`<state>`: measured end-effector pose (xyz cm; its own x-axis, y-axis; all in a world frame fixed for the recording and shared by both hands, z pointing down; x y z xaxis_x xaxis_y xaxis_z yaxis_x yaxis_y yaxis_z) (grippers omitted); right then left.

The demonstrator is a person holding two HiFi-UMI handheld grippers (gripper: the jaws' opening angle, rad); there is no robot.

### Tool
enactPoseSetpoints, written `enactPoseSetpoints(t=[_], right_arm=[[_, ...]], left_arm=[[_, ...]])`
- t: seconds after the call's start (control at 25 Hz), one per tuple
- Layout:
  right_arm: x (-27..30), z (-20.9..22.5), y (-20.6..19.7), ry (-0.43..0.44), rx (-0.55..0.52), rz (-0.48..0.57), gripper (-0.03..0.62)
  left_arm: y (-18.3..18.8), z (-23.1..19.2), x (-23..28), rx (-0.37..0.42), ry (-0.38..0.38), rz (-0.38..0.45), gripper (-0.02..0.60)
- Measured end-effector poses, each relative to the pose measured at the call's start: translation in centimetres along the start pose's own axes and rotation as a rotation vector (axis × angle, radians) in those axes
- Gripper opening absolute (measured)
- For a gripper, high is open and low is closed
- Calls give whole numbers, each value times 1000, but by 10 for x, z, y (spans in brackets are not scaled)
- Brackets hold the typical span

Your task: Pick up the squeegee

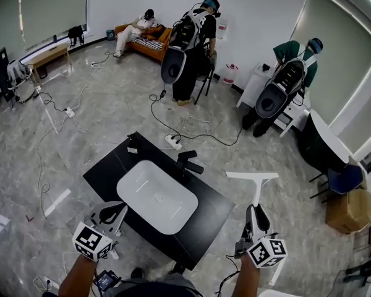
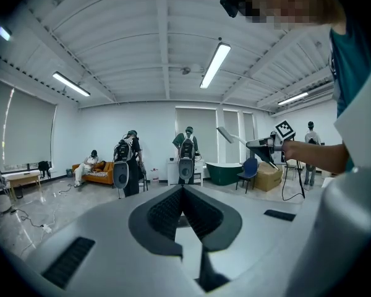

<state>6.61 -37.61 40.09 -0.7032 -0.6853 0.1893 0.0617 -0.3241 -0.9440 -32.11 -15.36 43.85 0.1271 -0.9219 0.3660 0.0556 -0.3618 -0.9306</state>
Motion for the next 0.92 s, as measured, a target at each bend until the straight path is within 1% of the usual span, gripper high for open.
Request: enactPoseSetpoints(t=[0.24,0.48,0.68,0.92], right_arm=[[-46,-43,19,24,-37,56,100],[-78,-52,36,21,-60,82,100],[-98,-65,38,14,-76,96,100],[-105,-69,37,11,-83,95,100]], left_arm=[[1,-2,-24,13,-15,19,5],[9,7,-35,21,-22,27,5],[1,9,-50,19,-28,22,5],[-7,12,-55,16,-30,15,5]])
Point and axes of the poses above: the fingertips, and each gripper's own axes: x forward along the fingers, z to its right, y out of its top, the point moved 7 cm from there along -x, backward along the fingers, and after that the axes turned 8 degrees about -z, right-handed, at the moved point
